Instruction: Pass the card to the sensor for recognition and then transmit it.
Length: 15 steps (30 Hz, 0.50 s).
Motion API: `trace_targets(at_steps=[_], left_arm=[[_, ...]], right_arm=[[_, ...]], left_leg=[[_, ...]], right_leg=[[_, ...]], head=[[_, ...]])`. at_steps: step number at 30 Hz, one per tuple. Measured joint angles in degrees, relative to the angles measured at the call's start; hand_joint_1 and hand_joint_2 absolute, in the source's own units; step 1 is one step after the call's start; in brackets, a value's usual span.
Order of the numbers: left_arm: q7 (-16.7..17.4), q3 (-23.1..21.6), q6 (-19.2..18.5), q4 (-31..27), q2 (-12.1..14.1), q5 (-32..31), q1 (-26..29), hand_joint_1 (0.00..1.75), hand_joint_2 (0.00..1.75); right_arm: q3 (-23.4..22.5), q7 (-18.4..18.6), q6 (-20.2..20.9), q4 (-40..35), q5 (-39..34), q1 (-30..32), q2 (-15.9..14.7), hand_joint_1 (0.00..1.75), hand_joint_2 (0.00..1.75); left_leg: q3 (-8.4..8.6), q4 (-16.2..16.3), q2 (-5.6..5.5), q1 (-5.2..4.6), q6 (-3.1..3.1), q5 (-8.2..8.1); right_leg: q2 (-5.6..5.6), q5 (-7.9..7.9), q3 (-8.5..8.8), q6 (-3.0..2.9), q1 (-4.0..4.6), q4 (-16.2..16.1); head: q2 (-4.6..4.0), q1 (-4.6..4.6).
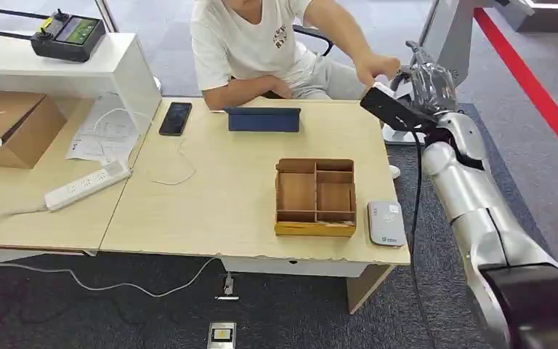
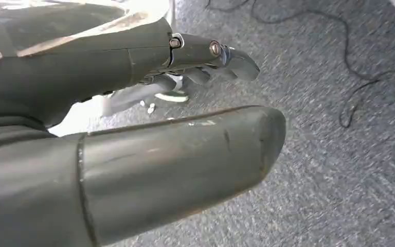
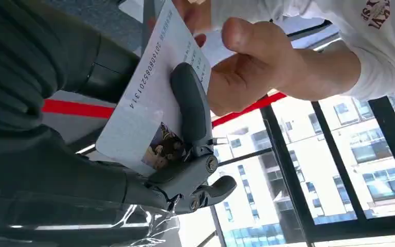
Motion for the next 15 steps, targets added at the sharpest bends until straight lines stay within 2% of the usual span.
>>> trace_targets(at_steps=[5, 6, 7, 8, 9, 10, 11, 15], left_arm=[[0.8, -0.7, -0.2, 0.0, 0.0, -0.6, -0.5, 0.00, 0.00], [0.9, -0.8, -0.3, 0.0, 0.0, -0.6, -0.6, 0.00, 0.00], [0.9, -1.0, -0.4, 0.0, 0.0, -0.6, -0.6, 0.00, 0.00], [1.0, -1.1, -0.4, 0.0, 0.0, -0.6, -0.6, 0.00, 0.00], [1.0, -1.2, -0.4, 0.0, 0.0, -0.6, -0.6, 0.00, 0.00], [1.0, -1.2, -0.4, 0.0, 0.0, -0.6, -0.6, 0.00, 0.00], [1.0, -1.4, -0.4, 0.0, 0.0, -0.6, -0.5, 0.00, 0.00], [1.1, -1.5, -0.4, 0.0, 0.0, -0.6, -0.5, 0.00, 0.00]], right_arm=[[0.3, 1.1, -0.4, 2.1, -0.4, -2.2, 0.8, 1.75, 1.75], [0.3, 1.1, -0.4, 2.4, -0.4, -2.4, 0.9, 1.73, 1.75], [0.3, 1.1, -0.4, 2.6, -0.4, -2.5, 0.9, 1.62, 1.75], [0.3, 1.1, -0.6, 3.0, -0.4, -2.6, 1.0, 1.12, 1.75], [0.3, 1.1, -0.7, 3.1, -0.4, -2.6, 1.0, 0.54, 1.75], [0.3, 1.2, -0.9, 3.3, -0.4, -2.6, 1.0, 0.07, 1.75], [0.3, 1.2, -1.2, 3.6, -0.4, -2.6, 1.1, 0.00, 1.75], [0.3, 1.2, -2.2, 4.6, -0.2, -2.6, 1.1, 0.00, 1.75]], left_leg=[[0.00, 0.0, -0.01, 0.00, 0.00, 0.00], [0.00, 0.0, 0.00, 0.00, 0.00, 0.00], [-0.01, 0.0, 0.00, 0.00, 0.00, 0.00], [0.00, 0.0, 0.00, 0.00, 0.00, 0.00], [-0.01, 0.0, 0.00, 0.00, 0.00, 0.00], [-0.01, 0.0, 0.00, 0.00, 0.00, 0.00], [0.00, 0.0, 0.00, 0.00, 0.00, 0.00], [0.02, 0.0, 0.02, 0.00, 0.00, 0.00]], right_leg=[[0.00, 0.00, 0.00, 0.00, 0.00, 0.0], [0.00, 0.00, 0.00, 0.00, 0.00, 0.0], [0.00, 0.00, 0.00, 0.00, 0.00, 0.0], [0.00, 0.00, 0.00, 0.00, 0.00, 0.0], [0.00, 0.00, 0.00, 0.00, 0.00, 0.0], [0.00, 0.00, 0.00, 0.00, 0.00, 0.0], [0.00, 0.00, -0.01, 0.00, 0.00, 0.0], [0.00, 0.00, -0.01, 0.00, 0.00, 0.0]], head=[[0.00, -0.02], [0.00, 0.00], [0.00, 0.00], [0.00, 0.00], [0.00, 0.00], [0.00, 0.00], [0.00, -0.02], [0.00, 0.00]])
